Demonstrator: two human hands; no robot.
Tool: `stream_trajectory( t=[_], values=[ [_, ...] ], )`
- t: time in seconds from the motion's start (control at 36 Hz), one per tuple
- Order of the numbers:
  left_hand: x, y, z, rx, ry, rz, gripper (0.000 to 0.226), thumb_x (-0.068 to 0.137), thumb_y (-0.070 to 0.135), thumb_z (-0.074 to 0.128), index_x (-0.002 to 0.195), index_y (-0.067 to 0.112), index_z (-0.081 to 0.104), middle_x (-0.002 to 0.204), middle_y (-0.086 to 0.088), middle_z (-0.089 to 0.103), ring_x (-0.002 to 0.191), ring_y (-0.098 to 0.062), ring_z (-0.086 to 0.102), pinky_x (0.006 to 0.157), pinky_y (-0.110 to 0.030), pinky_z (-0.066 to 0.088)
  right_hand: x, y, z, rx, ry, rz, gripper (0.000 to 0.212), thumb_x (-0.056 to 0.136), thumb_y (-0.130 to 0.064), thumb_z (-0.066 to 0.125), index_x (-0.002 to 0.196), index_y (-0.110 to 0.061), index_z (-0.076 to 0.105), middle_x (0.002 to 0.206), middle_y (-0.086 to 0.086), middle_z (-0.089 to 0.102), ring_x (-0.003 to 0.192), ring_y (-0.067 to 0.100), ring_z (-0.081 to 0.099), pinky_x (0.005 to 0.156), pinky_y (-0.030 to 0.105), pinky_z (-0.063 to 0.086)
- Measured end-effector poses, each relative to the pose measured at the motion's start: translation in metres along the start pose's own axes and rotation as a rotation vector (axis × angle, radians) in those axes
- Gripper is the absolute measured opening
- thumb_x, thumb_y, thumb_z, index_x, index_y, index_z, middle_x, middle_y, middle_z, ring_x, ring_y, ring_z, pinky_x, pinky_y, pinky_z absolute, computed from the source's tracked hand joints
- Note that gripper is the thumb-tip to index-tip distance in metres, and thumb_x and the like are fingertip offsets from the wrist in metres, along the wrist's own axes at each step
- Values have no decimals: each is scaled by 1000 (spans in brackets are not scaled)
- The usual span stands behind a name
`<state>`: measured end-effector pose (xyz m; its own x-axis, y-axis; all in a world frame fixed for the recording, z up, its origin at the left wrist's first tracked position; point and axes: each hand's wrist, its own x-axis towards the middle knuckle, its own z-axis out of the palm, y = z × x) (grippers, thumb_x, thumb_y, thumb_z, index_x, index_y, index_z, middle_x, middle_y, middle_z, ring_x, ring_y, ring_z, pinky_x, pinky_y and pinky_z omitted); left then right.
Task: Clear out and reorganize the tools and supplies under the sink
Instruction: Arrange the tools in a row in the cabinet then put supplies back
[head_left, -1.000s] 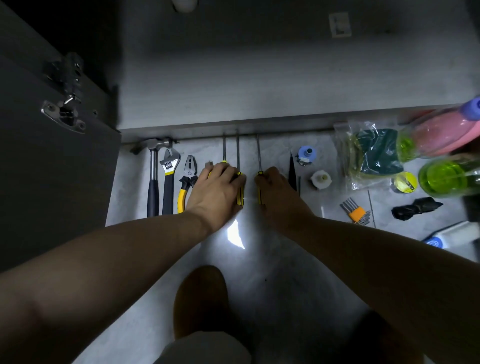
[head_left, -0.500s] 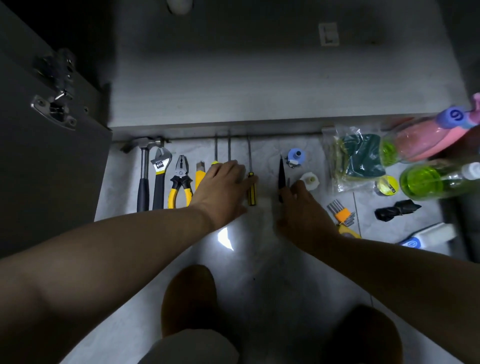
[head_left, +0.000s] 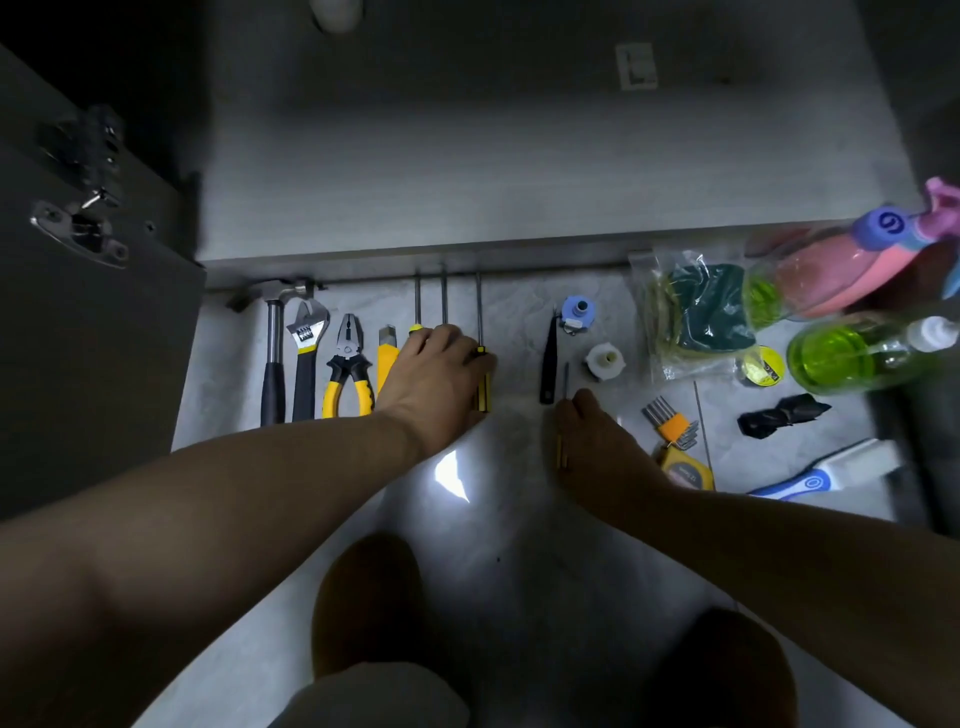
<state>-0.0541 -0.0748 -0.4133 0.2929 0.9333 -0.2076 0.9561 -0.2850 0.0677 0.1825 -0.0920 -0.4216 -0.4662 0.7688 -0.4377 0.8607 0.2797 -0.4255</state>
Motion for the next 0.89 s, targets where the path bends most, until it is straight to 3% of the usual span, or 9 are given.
stream_trajectory(
  t=[0.08,0.11,0.17,0.25,0.42,0.64,0.78,0.89],
  values=[
    [-1,-1,-1,9,4,-7,62,77,57,70,133,32,61,127,3,62,127,-28,47,107,-42,34,0,1,-2,12,56,-14,52,85,-12,70,131,-9,45,128,8,38,68,0,36,59,9,34],
    [-2,-2,-1,8,4,-9,62,77,57,70,133,32,60,128,3,62,128,-28,47,107,-42,34,2,0,-4,13,72,-36,53,83,-12,71,130,-8,47,128,8,39,70,0,38,60,9,36],
    [-2,-2,-1,3,3,-11,62,78,55,70,134,31,60,129,2,62,129,-28,47,108,-43,35,9,-4,-8,-14,94,-102,50,83,-13,70,128,-10,49,128,7,41,88,7,47,76,16,47],
    [-4,-1,-2,2,-4,-13,63,79,54,70,136,30,59,132,1,61,130,-29,46,109,-43,35,27,-15,-14,-48,123,-164,41,86,-11,65,125,-8,53,125,10,47,105,21,52,91,25,47],
    [-3,-1,-4,1,-27,-15,65,83,56,66,142,31,55,137,1,57,134,-29,42,112,-43,32,56,-33,-21,-45,144,-141,41,84,1,63,124,-7,57,124,11,50,102,24,57,81,18,33],
    [-3,0,-4,-9,-50,-20,63,83,52,65,140,30,53,136,0,53,134,-28,40,113,-42,30,61,-37,-20,-74,144,-122,44,84,-4,62,128,-10,55,125,9,50,109,27,51,90,36,47],
    [-2,0,-4,-19,-45,-31,66,82,51,65,142,28,50,137,-1,51,133,-28,41,112,-40,29,44,-34,-21,-126,209,-79,57,78,-22,71,131,-14,52,124,8,45,106,25,48,79,38,53],
    [-2,-1,-2,-25,-52,-40,76,82,53,66,150,29,42,139,-1,48,135,-27,39,114,-39,28,30,-22,-22,-122,191,-106,55,86,-18,66,138,-10,48,133,15,41,108,30,53,76,42,57]
  ],
)
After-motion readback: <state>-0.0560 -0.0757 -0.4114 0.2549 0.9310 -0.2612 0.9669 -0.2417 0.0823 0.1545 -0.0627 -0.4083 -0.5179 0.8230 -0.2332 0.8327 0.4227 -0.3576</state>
